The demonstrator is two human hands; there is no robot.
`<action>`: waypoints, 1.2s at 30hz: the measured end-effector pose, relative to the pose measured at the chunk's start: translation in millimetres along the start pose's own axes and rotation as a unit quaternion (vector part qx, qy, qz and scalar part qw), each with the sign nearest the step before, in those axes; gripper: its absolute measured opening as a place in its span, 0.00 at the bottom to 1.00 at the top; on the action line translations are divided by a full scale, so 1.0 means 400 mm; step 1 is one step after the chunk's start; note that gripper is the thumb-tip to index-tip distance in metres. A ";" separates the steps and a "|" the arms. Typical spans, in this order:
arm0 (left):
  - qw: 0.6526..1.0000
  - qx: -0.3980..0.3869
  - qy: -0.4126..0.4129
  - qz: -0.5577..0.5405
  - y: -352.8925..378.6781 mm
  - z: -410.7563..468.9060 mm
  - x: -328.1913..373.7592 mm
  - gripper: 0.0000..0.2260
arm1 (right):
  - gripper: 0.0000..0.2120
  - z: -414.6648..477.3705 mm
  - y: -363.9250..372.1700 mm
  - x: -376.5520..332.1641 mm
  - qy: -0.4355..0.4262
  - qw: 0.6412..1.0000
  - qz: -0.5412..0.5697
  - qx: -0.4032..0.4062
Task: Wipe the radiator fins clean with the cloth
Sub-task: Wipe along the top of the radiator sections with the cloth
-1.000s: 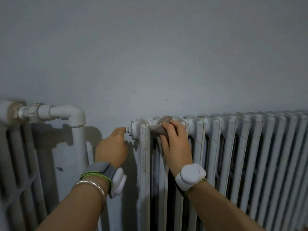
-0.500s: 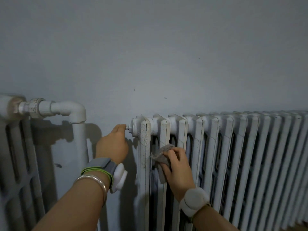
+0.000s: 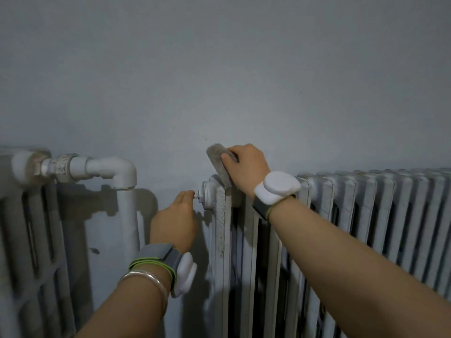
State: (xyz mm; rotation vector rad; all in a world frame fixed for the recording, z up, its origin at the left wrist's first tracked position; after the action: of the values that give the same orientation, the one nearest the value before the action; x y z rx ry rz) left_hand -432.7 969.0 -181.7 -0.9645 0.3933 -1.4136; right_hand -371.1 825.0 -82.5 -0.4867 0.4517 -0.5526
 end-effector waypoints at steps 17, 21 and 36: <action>1.000 0.008 -0.007 0.010 0.006 -0.001 0.002 0.23 | 0.11 0.020 0.028 0.109 0.106 0.971 -0.116 -0.178; 1.000 0.000 -0.008 0.010 0.002 -0.001 0.005 0.23 | 0.12 -0.041 0.009 0.098 0.074 0.985 -0.112 -0.108; 1.000 -0.012 -0.006 0.013 -0.004 -0.001 0.004 0.24 | 0.13 -0.287 0.037 0.107 -0.058 0.984 -0.002 0.169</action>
State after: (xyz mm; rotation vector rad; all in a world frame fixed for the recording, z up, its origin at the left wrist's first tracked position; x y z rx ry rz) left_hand -433.7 967.7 -180.2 -0.9830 0.4132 -1.3827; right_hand -393.1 775.2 -193.3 -0.1937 0.2377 -0.5882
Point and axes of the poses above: each hand's wrist, its own z-axis towards the middle knuckle, its own y-axis out of the palm, x = y × z, the point moved 3 cm from there along z, towards the middle knuckle, and after that the axes turned 5 degrees about -y, right-handed, at the moved point
